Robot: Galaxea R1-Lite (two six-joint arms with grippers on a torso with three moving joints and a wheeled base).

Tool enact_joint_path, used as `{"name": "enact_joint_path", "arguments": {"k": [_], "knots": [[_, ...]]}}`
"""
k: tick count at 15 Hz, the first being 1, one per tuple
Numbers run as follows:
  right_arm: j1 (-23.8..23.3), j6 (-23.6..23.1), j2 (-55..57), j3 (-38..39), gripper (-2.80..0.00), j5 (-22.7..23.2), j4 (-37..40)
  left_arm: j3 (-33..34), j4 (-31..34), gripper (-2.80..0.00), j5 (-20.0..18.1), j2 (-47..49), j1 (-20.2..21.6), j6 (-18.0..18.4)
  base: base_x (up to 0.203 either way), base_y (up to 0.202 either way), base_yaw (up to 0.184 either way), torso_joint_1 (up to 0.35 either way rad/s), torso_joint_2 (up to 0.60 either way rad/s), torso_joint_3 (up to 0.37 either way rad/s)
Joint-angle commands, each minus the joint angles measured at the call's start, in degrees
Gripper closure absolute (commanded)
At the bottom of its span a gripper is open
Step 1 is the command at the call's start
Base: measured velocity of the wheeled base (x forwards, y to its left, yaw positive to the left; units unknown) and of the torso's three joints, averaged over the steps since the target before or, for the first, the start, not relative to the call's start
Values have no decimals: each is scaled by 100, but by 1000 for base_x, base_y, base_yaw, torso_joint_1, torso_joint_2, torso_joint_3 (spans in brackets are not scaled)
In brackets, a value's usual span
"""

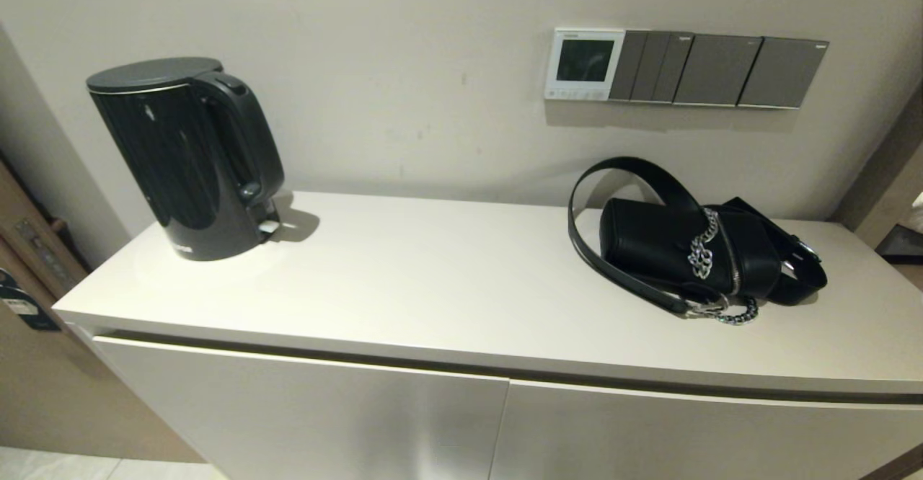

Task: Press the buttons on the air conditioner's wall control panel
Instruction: Turn on the central air conditioner

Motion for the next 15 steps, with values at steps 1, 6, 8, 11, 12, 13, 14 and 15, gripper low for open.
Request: {"name": "enact_joint_path", "arguments": {"k": [1, 6, 8, 11, 12, 13, 14, 15], "knots": [[1, 0, 8, 18, 0, 1, 0, 0, 2, 0, 8, 9, -5, 0, 0, 0, 0, 0, 0, 0], [10, 0, -11, 9, 0, 1, -1, 0, 2, 0, 2, 9, 3, 0, 0, 0, 0, 0, 0, 0], [10, 0, -9, 9, 0, 1, -9, 0, 2, 0, 0, 9, 0, 0, 0, 0, 0, 0, 0, 0], [13, 0, -8, 8, 0, 1, -9, 0, 2, 0, 0, 9, 4, 0, 0, 0, 0, 0, 0, 0], [17, 0, -9, 9, 0, 1, -9, 0, 2, 0, 1, 9, 4, 0, 0, 0, 0, 0, 0, 0], [10, 0, -9, 0, 0, 1, -9, 0, 2, 0, 0, 9, 4, 0, 0, 0, 0, 0, 0, 0], [11, 0, -9, 1, 0, 1, -9, 0, 2, 0, 0, 9, 4, 0, 0, 0, 0, 0, 0, 0], [11, 0, -9, 8, 0, 1, -9, 0, 2, 0, 1, 9, -1, 0, 0, 0, 0, 0, 0, 0]]}}
